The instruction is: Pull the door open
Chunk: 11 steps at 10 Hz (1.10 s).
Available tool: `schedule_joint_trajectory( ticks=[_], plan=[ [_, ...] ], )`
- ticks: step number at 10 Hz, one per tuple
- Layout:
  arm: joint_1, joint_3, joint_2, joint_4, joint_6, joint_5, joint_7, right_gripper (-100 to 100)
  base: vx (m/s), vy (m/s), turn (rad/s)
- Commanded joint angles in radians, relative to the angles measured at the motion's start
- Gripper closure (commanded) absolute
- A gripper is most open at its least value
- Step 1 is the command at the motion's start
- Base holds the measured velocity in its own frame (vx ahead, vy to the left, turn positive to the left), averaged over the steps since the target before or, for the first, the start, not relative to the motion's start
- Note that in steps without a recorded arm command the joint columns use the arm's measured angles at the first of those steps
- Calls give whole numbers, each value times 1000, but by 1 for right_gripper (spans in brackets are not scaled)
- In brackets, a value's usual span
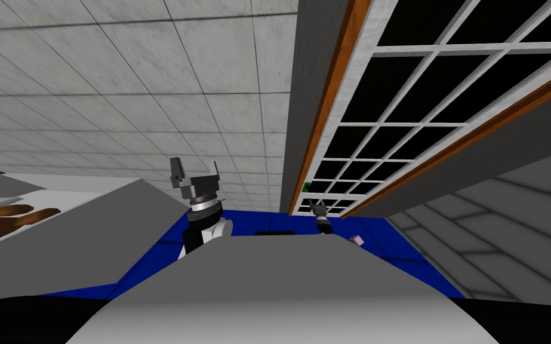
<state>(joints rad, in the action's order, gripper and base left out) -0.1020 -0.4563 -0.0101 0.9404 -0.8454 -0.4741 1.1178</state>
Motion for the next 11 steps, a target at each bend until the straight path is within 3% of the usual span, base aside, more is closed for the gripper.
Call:
schedule_joint_trajectory(
  ticks=[1,4,5,6,11],
  plan=[
    [8,-12,5,-29,-6,-13,27,-100,6,-71,143],
    [30,-35,16,-92,-18,-34,76,-100,8,-83,175],
    [23,-29,16,-76,-15,-31,65,-100,-1,-31,27],
    [49,-30,-9,-116,-22,-18,79,-100,57,10,9],
    [123,-31,-55,-223,-40,18,110,-100,98,23,11]
  ],
)
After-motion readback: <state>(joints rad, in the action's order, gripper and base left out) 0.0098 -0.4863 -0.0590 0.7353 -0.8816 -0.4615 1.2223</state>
